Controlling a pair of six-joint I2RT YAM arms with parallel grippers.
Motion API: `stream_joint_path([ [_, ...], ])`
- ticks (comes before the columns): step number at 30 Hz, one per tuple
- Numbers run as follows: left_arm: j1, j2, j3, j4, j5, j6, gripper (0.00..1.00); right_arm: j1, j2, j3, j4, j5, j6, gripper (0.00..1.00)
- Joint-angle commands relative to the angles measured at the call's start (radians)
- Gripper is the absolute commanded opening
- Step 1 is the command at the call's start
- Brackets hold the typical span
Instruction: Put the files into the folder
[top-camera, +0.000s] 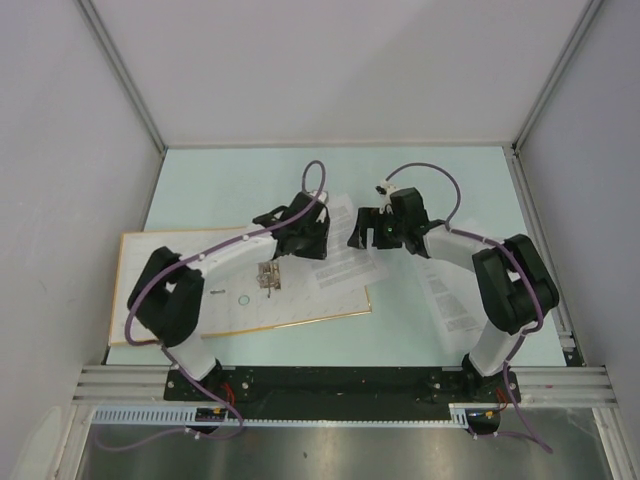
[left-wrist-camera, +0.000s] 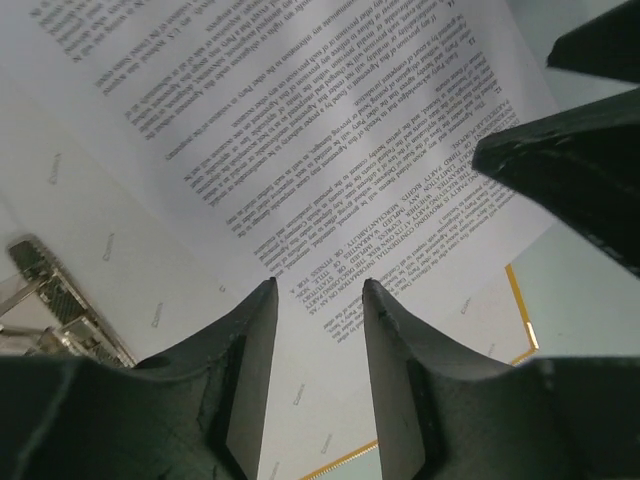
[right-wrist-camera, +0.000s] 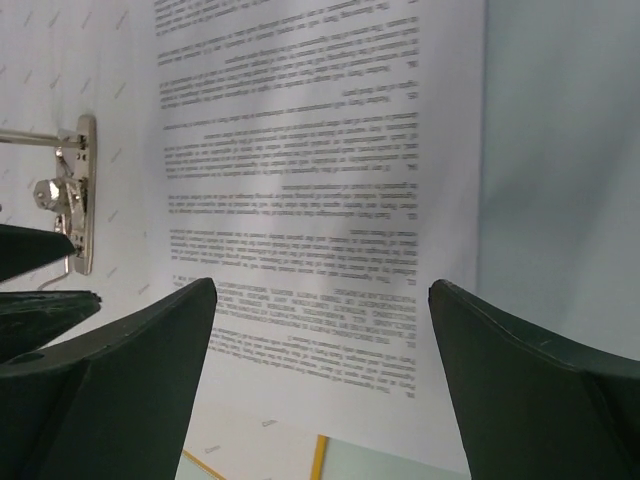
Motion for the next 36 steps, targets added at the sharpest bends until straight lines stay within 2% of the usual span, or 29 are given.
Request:
stream_joint_path([
  [1, 0.041, -0.189, -0.047, 0.011, 0.009, -0.041, 0.55, 0.051, -0.035, 0.042, 0.053, 0.032, 0.101, 0.91],
  [4, 0.119, -0.299, -0.105, -0.012, 0.020, -0.084, 0.64, 0.131, -0.012, 0.042, 0.140, 0.041, 0.179, 0.83],
  [7, 0.178, -0.339, -0.119, -0.065, 0.011, -0.076, 0.64, 0.192, 0.011, 0.054, 0.197, 0.124, 0.219, 0.80],
  [11, 0.191, -0.252, -0.012, -0.228, -0.084, -0.026, 0.61, 0.190, 0.020, 0.107, 0.062, 0.295, 0.325, 0.74],
  [15, 0.186, -0.154, 0.050, -0.334, -0.161, -0.054, 0.49, 0.142, -0.024, 0.107, -0.016, 0.334, 0.299, 0.72],
  [21, 0.148, -0.123, -0.018, -0.279, -0.264, -0.180, 0.47, 0.068, -0.086, 0.105, -0.165, 0.419, 0.214, 0.73],
  [24, 0.136, -0.086, -0.029, -0.253, -0.272, -0.208, 0.47, 0.012, -0.052, 0.105, -0.133, 0.336, 0.110, 0.75],
  [25, 0.127, -0.076, -0.026, -0.249, -0.276, -0.214, 0.47, -0.002, -0.038, 0.107, -0.090, 0.240, 0.063, 0.76],
  [27, 0.117, -0.073, -0.022, -0.239, -0.292, -0.226, 0.45, -0.034, 0.011, 0.110, -0.047, 0.149, -0.012, 0.79],
  [31, 0.075, -0.083, -0.024, -0.142, -0.206, -0.177, 0.43, -0.056, 0.078, 0.122, 0.025, 0.022, -0.147, 0.84],
  [34, 0.068, -0.063, -0.027, -0.041, -0.103, -0.177, 0.42, -0.042, 0.120, 0.125, 0.060, -0.002, -0.190, 0.84],
  [36, 0.068, -0.027, -0.007, 0.001, -0.071, -0.186, 0.38, -0.030, 0.135, 0.137, 0.067, 0.009, -0.218, 0.85],
])
